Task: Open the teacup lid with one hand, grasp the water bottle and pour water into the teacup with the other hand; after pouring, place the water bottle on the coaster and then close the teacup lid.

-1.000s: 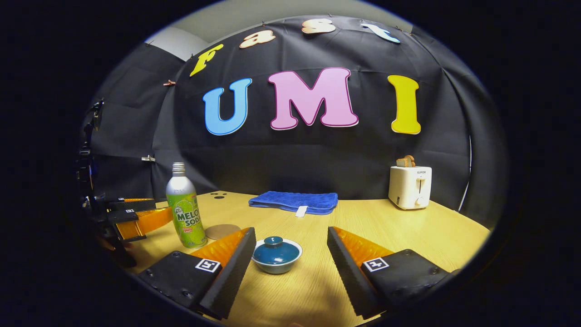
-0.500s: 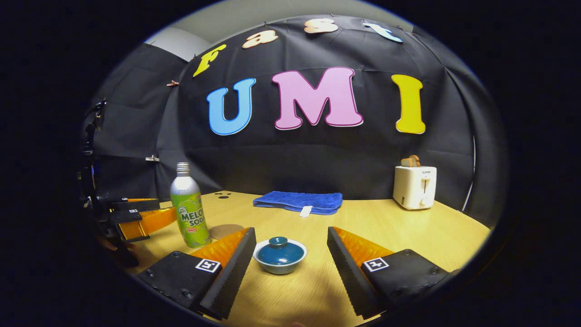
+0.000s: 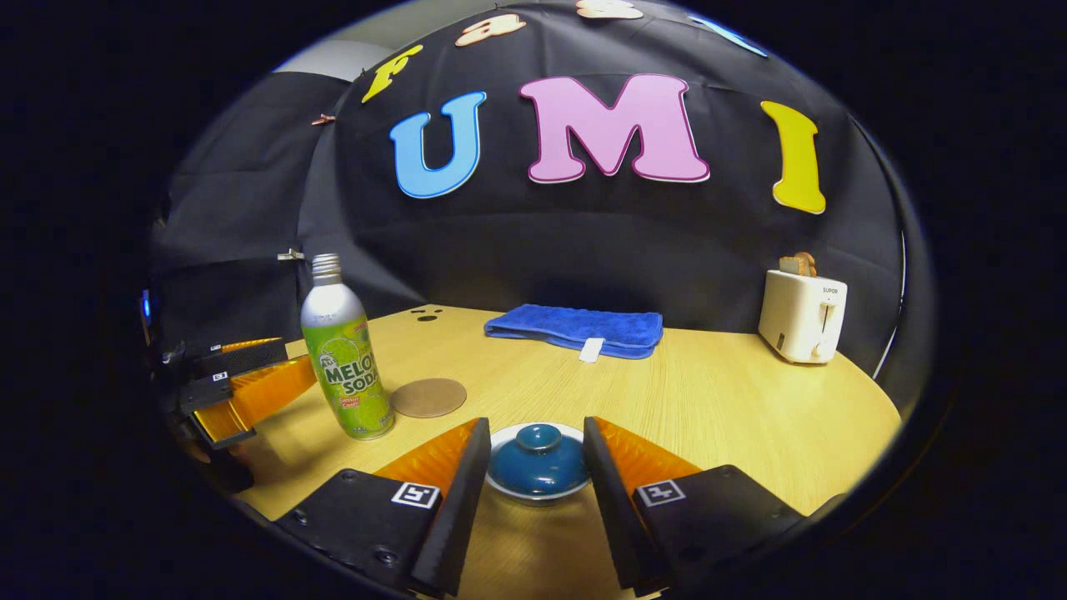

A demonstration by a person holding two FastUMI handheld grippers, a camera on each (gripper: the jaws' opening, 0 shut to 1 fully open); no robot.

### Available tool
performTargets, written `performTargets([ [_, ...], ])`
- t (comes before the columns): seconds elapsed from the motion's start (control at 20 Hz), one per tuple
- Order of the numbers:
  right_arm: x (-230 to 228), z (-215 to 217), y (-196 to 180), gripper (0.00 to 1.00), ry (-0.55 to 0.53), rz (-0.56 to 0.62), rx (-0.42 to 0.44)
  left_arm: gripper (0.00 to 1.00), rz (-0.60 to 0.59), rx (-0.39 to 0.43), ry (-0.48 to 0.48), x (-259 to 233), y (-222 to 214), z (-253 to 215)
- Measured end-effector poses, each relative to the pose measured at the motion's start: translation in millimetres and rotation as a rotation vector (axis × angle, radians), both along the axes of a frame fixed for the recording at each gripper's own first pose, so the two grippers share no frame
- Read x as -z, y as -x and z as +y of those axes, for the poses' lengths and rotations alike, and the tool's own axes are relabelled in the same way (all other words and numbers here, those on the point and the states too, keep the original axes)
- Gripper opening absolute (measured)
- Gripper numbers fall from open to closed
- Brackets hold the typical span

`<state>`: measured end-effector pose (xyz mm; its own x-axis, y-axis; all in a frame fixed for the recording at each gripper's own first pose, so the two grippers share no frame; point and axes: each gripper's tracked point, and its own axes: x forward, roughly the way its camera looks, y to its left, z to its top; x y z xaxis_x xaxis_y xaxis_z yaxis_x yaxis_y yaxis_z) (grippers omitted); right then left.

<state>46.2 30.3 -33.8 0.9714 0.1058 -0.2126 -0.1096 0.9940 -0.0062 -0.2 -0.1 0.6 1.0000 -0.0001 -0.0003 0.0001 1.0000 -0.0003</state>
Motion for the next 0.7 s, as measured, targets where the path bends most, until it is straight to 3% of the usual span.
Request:
performTargets([
  [0.35, 3.7, -2.1, -9.1, 0.49, 0.021, 0.016, 0.022, 0.94, 0.0, 0.0, 0.0, 1.1, -0.2, -0.1],
  [0.45, 3.5, -2.3, -9.3, 0.33, 0.024, 0.013, 0.029, 0.94, 0.0, 0.0, 0.0, 1.1, -0.2, -0.1],
  [0.7, -4.6, -0.7, -6.0, 0.29, -0.004, -0.032, 0.01, 0.94, 0.0, 0.0, 0.0, 0.5, -0.2, -0.2],
])
